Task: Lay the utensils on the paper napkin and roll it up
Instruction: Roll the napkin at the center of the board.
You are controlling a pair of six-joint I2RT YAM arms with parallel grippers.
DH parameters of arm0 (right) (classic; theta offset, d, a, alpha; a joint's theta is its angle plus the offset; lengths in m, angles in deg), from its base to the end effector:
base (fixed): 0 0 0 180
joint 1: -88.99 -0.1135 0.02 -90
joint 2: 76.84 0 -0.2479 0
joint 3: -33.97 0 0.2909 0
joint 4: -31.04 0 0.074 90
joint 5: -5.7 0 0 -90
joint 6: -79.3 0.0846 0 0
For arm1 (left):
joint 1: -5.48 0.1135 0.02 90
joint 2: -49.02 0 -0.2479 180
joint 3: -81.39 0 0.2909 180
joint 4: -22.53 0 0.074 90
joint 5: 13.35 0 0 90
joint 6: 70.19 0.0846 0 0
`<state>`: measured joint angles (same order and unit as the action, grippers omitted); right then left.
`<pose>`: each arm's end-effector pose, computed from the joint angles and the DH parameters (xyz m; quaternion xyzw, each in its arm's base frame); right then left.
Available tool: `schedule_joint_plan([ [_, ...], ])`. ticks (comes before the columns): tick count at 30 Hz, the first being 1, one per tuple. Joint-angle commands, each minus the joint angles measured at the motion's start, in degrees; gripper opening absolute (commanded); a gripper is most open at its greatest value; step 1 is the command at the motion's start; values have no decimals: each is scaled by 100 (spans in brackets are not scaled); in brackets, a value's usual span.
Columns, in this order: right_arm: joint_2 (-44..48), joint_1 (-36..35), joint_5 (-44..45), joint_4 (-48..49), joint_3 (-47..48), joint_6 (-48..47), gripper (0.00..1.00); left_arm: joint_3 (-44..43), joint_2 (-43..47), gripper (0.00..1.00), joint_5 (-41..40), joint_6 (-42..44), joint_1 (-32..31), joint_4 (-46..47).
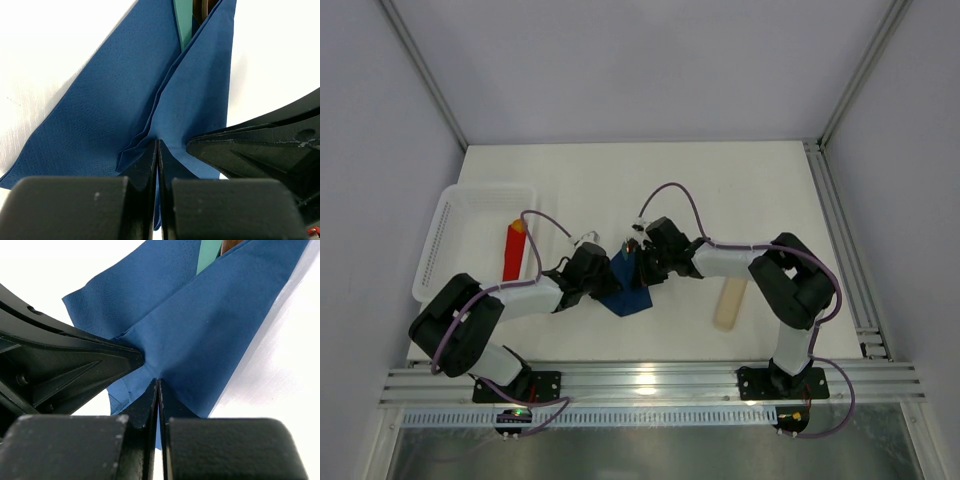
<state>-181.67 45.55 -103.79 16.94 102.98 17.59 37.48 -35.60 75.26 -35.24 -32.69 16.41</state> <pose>0.2843 0.3081 0.0653 -0.1796 0.9102 0.3267 0.1805 0.2574 -0.1997 0.0549 -0.1409 0.9191 -0.2596 0.2609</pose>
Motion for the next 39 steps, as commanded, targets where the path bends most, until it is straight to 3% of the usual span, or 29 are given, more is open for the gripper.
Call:
schedule_joint_plan([
  [1, 174, -59, 226, 35, -32, -114, 3, -95, 60, 0, -143, 152, -15, -227],
  [17, 174, -191, 164, 141, 29, -131, 4, -51, 77, 0, -142, 117, -6, -209],
  [39, -63, -393, 727, -255, 73, -140, 4, -191, 218, 0, -239, 196, -15, -428],
])
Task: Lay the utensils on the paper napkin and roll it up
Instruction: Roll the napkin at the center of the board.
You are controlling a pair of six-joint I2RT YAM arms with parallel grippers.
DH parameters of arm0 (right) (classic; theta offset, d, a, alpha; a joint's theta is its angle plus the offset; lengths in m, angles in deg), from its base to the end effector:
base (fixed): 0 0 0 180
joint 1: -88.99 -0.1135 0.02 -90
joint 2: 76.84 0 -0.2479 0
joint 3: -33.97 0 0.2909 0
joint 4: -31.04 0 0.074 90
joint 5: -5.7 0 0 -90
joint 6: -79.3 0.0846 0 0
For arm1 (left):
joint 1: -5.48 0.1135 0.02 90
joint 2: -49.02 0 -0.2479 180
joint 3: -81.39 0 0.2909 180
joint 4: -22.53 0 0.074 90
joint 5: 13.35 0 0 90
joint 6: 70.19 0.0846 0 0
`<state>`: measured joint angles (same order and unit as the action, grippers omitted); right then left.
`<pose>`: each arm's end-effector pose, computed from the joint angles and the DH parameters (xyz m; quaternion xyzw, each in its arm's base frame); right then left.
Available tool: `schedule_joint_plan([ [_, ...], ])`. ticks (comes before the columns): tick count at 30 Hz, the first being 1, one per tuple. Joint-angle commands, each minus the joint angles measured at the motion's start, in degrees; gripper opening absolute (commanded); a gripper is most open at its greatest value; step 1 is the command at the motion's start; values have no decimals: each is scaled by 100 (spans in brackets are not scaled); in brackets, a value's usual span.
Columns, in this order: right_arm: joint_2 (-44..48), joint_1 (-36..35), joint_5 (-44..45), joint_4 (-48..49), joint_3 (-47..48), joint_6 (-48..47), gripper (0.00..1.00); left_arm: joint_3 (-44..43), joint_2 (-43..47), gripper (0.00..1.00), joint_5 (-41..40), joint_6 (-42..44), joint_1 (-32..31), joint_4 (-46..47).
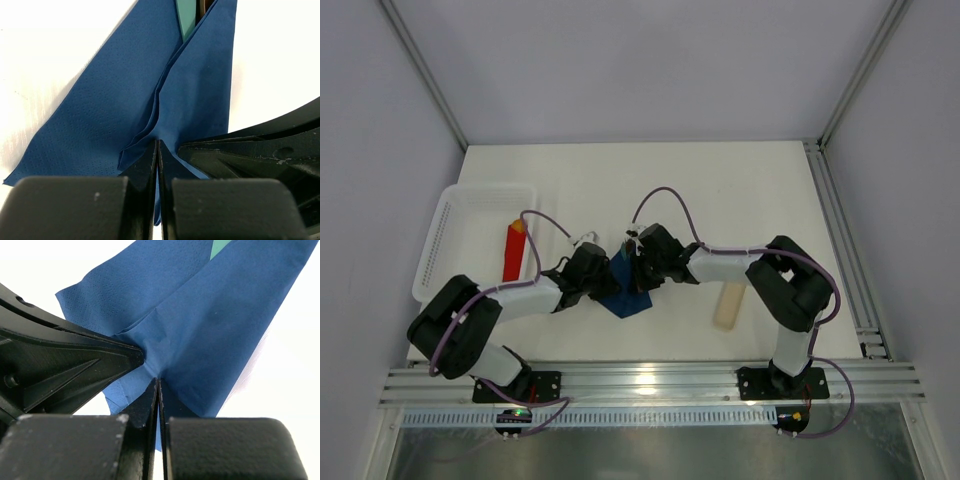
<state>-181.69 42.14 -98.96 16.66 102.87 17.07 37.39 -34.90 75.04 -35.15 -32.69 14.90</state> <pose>0.2706 0.3200 0.0624 -0.1973 0.9129 0.2994 0.1949 0.2561 -0.1983 0.0563 -0.1411 0.9213 -0.2539 0.2584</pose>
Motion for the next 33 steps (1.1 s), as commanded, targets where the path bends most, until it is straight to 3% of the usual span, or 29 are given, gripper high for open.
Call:
schedule_joint_plan([
  [1, -78, -61, 253, -227, 93, -79, 4, -209, 165, 0, -217, 205, -6, -295],
  [11, -166, -114, 261, -209, 128, -43, 4, -394, 982, 40, -867, 425, -6, -1209],
  [16, -140, -123, 261, -209, 119, -44, 3, -403, 1596, 52, -1219, 381, 3, -1955],
  [24, -140, -140, 261, -200, 110, -44, 4, -307, 2098, 55, -1536, 205, 160, -2967],
  [33, -123, -131, 253, -209, 110, -70, 4, 282, 2020, 48, -657, 135, 829, -2274],
])
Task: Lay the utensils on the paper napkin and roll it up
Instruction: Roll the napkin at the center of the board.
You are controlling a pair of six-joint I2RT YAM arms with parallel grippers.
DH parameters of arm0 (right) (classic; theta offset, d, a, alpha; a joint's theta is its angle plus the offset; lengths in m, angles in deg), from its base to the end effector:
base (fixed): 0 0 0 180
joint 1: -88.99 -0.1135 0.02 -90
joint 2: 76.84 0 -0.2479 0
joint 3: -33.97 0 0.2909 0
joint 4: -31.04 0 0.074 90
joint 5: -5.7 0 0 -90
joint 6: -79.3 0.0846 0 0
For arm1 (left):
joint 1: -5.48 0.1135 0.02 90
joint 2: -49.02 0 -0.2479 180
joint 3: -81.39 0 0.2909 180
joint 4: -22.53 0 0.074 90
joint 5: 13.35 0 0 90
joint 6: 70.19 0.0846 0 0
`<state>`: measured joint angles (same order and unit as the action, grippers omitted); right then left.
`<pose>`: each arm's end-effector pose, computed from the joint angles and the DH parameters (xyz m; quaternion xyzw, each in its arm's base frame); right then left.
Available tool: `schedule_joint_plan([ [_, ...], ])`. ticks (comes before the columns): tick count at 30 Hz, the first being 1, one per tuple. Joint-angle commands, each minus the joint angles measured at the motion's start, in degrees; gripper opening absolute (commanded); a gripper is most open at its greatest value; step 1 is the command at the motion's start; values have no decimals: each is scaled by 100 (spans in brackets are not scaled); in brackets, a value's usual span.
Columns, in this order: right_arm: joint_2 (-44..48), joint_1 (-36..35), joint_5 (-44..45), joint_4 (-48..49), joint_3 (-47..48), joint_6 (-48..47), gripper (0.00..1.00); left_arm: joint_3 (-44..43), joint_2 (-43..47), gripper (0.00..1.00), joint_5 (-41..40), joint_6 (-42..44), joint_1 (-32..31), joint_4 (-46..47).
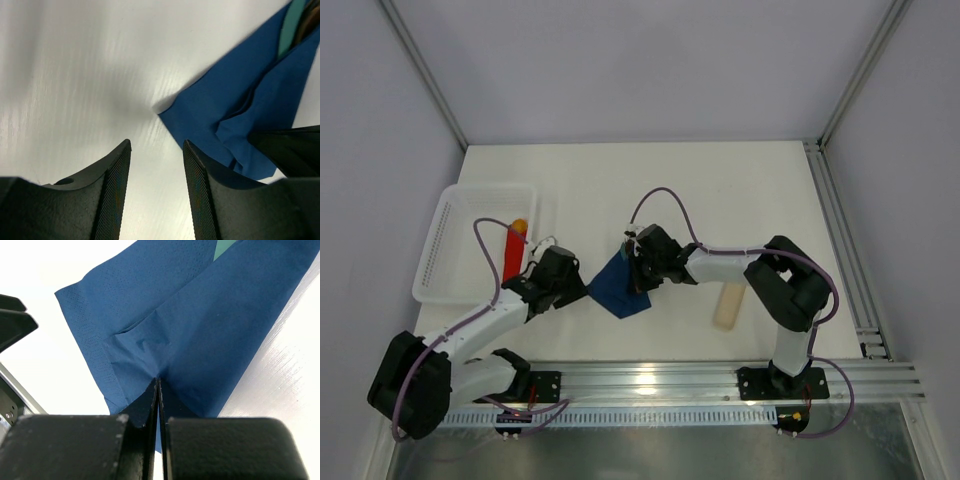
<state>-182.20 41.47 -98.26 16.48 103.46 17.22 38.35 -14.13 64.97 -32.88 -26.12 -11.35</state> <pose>0.2692 0.3242 0.0618 -0.1995 0.9134 0.2960 0.1958 0.2418 -0.1287 0.1078 -0.2041 0.9244 -0.1346 0.2929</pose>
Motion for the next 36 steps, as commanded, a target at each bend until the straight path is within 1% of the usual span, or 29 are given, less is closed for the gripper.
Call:
schedule_joint_plan([
  [1, -72, -64, 183, -200, 43, -94, 4, 222, -83, 48, 447, -110, 215, 465],
  [5, -72, -64, 191, -200, 43, -94, 4, 336, -179, 47, 746, -137, 382, 817],
  [12, -99, -64, 156, -200, 78, -112, 4, 468, -311, 47, 887, -224, 540, 1107],
  [17, -134, -64, 148, -200, 86, -120, 4, 451, -583, 46, 922, -225, 593, 1283],
  [24, -134, -64, 148, -200, 87, -120, 4, 424, -812, 38, 984, -189, 628, 1450],
  [32, -143, -64, 139, -191, 87, -129, 4, 477, -821, 36, 922, -198, 628, 1468],
  [36, -143, -64, 148, -191, 87, -120, 4, 477, -900, 33, 949, -198, 628, 1521],
])
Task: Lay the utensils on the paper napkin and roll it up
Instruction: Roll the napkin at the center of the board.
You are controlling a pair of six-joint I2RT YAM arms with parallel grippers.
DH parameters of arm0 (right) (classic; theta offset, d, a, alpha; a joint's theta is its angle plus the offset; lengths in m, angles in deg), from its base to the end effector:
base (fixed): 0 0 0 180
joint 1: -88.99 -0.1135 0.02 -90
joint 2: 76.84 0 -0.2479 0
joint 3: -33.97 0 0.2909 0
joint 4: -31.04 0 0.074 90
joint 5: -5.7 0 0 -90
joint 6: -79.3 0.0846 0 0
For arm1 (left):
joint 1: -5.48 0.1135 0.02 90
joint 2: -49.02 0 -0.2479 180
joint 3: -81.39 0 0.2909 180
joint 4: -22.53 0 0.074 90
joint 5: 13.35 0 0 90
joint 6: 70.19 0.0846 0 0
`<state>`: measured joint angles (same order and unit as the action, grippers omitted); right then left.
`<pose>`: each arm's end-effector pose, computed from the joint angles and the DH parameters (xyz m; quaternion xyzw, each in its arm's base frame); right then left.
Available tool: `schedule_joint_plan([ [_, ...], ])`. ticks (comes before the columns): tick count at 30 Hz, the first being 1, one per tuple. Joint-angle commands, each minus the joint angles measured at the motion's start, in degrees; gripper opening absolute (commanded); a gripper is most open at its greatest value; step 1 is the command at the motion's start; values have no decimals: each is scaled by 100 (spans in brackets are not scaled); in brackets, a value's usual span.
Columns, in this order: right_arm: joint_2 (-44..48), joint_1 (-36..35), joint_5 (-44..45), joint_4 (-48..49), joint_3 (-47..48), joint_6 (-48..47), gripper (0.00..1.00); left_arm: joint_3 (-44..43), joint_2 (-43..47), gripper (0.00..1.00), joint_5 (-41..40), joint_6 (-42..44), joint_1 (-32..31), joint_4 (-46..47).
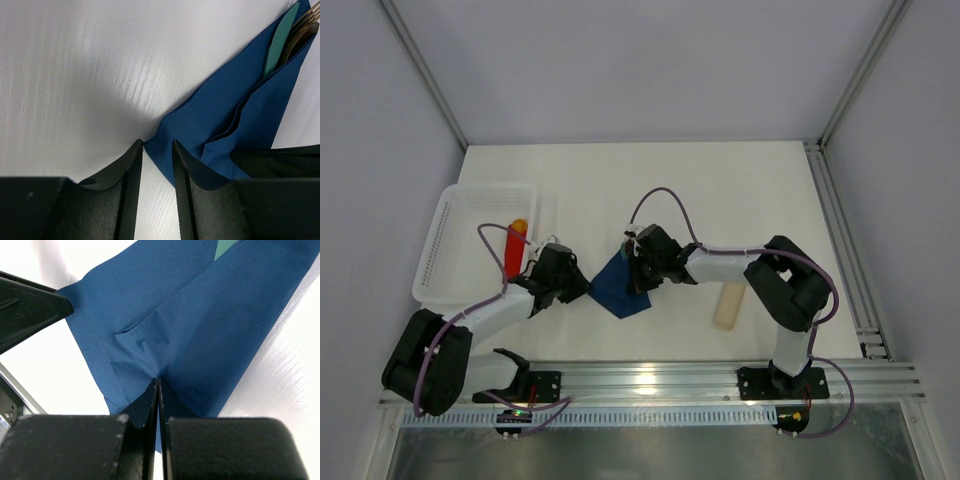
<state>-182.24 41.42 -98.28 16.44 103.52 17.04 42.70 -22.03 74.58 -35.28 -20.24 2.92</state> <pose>0.2690 0.3245 0.0618 -0.2014 0.9130 0.2958 0.1959 0.2562 -0.1200 0.0674 -0.2453 0.9129 -0.1982 0.2591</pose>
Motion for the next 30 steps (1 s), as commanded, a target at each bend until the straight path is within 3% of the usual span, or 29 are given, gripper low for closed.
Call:
schedule_joint_plan([
  [1, -138, -59, 141, -187, 80, -94, 4, 42, -129, 32, -13, 51, 40, 102],
  [15, -191, -59, 132, -143, 80, -68, 4, 33, 47, 16, -40, 148, 40, 129],
  [21, -209, -59, 123, -143, 98, -76, 3, -37, 38, 0, 127, 271, 40, 164],
  [30, -253, -59, 123, -178, 124, -94, 4, -55, 284, 0, 435, 323, 40, 375],
])
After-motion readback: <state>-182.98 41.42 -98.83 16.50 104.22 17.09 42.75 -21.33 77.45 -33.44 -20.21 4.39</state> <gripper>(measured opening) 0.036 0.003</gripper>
